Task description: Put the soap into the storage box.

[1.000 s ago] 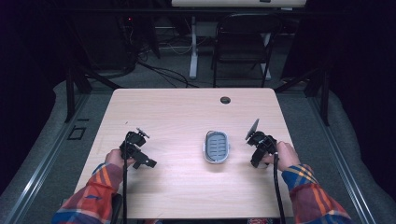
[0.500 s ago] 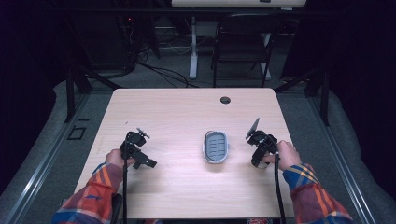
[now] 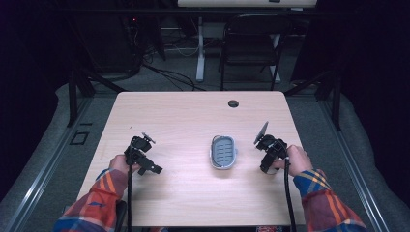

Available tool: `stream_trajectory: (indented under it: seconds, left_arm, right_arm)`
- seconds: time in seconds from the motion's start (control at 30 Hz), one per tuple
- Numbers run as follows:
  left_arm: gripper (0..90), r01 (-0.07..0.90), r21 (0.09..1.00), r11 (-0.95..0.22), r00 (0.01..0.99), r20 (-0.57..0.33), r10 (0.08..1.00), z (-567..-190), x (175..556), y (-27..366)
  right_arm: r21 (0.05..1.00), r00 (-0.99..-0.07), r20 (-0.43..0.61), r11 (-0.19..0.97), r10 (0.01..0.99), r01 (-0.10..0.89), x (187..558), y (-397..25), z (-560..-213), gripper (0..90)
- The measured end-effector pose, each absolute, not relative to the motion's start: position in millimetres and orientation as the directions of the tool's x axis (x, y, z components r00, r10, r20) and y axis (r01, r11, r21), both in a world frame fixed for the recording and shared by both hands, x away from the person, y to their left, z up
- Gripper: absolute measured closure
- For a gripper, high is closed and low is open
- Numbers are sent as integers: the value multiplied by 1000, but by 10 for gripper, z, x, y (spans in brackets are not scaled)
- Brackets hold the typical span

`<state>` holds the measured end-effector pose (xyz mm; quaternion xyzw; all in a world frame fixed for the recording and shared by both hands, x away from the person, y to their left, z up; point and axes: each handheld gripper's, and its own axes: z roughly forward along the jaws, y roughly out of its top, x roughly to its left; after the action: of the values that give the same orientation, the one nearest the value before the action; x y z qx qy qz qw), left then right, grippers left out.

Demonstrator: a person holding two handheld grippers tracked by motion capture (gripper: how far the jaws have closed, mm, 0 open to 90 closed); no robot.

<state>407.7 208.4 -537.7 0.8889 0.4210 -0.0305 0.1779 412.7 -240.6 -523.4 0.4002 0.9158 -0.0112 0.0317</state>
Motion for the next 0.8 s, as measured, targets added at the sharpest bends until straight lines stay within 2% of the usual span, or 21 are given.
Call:
stream_trajectory:
  seconds: [0.17,0.2,0.23,0.8]
  left_arm:
    - [1,760,290,-582,643,-204,739,-5376,4075,2078]
    - [1,760,288,-582,643,-203,739,-5379,4075,2074]
    - [1,760,288,-583,643,-202,739,-5379,4075,2073]
    - [9,763,275,-585,641,-203,740,-5384,4076,2069]
  right_arm:
    - [29,-670,-75,673,739,739,4115,-2395,-5215,246]
    - [-17,-692,-81,693,717,720,4146,-2385,-5149,246]
    - [20,-683,-76,686,727,727,4133,-2382,-5162,247]
    - [0,-704,-91,707,704,707,4239,-2244,-5030,247]
